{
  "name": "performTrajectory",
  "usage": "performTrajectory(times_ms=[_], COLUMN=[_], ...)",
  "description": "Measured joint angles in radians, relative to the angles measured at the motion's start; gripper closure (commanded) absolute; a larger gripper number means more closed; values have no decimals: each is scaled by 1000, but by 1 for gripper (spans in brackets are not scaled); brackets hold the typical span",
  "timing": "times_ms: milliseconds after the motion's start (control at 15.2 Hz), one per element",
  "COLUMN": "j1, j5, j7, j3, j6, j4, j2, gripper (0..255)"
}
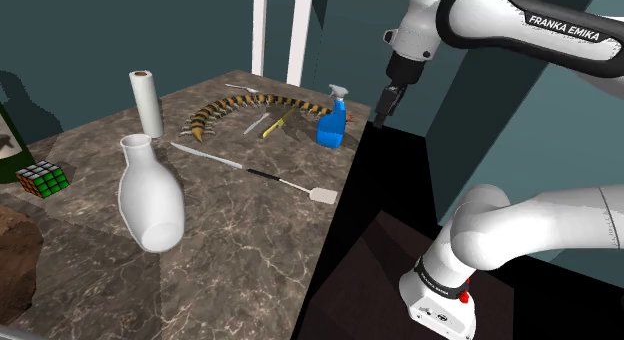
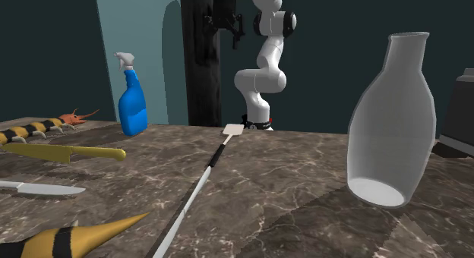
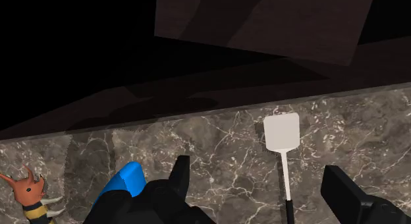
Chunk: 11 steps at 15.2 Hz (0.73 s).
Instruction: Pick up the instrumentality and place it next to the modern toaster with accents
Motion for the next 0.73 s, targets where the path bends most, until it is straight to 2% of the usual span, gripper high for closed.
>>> performTrajectory(times_ms=[198, 726], j1=[6, 49], j5=[5, 42], j7=[-2, -2], j3=[3, 36], j6=[37, 289], j4=[-15, -87], j2=[23, 205], gripper=[0, 0])
